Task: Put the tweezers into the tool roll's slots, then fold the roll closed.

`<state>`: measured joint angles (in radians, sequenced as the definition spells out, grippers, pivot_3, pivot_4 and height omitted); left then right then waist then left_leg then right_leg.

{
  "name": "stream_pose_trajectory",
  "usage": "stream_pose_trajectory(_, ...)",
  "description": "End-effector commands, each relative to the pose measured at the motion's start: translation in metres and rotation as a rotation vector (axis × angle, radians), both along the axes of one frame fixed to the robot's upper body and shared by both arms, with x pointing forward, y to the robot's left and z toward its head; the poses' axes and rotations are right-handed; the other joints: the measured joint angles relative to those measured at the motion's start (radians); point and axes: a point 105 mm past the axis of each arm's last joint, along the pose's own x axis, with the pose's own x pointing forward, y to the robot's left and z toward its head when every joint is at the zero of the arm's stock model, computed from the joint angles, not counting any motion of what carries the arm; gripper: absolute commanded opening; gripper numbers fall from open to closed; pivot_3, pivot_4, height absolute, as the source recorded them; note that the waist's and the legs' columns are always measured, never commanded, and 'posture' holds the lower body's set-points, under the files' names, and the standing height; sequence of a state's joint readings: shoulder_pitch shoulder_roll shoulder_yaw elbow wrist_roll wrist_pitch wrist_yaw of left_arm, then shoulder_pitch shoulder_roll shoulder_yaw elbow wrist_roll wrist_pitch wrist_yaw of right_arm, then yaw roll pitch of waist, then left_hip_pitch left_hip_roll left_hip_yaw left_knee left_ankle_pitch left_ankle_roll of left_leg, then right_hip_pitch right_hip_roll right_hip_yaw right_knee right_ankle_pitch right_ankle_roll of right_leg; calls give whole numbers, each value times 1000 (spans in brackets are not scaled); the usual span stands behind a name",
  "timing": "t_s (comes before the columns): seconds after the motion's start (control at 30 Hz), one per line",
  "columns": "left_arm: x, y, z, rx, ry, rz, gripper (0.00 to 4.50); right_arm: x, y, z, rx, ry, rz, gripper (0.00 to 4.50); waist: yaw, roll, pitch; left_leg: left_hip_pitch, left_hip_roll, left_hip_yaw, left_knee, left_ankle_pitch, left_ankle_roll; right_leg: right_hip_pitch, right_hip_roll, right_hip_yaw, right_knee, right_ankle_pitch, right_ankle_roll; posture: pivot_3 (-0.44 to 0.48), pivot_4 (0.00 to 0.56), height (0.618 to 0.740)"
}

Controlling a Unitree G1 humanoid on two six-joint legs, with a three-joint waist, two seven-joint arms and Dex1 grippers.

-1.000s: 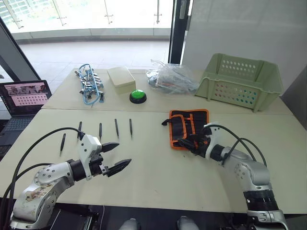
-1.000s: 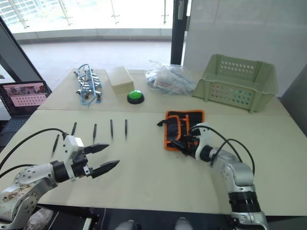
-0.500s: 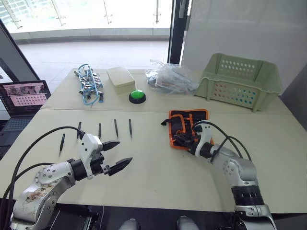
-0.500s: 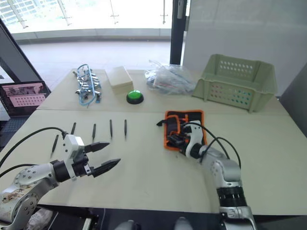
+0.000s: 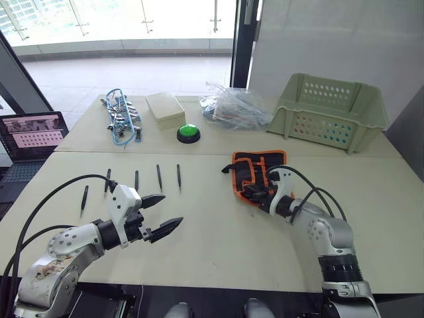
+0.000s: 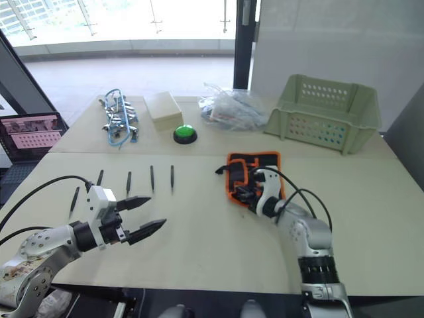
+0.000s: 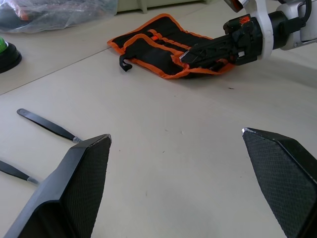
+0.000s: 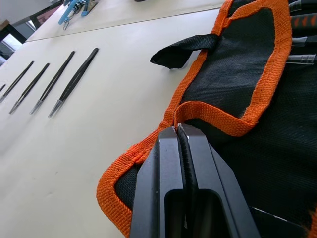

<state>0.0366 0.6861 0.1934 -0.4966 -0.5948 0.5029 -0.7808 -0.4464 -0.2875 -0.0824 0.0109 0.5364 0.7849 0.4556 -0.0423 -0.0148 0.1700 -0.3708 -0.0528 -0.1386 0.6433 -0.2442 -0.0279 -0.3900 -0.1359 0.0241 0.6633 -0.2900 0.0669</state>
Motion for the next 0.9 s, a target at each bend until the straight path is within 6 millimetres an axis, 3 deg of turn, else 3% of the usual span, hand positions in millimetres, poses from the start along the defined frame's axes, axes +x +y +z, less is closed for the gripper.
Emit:
stream_pose_trajectory(0.03,-2,-3,5,2,-29,-27,4500,-17,13,17,14,-45,107,589,1,0,0,0,0,0,0,0,0,0,0,0,0,0,0,0,150,740)
stream_pose_trajectory(0.17,-3,-3,4,2,-28,-29,4500,-22,10,13,-41,-26,95,1906,0,0,0,0,0,0,0,0,0,0,0,0,-1,0,0,0,150,740)
stream_pose_trajectory(0.7,-4,1,-5,8,-24,-38,4500,-10,-2,15,-1,18,-36,1906,0,0,0,0,1,0,0,0,0,0,4,8,-1,0,0,0,150,740)
stream_pose_trajectory(0.9,-5,2,-8,8,-24,-37,4500,-8,-3,8,77,142,-97,1906,0,0,0,0,1,0,-1,0,0,-1,5,9,-1,0,0,0,150,740)
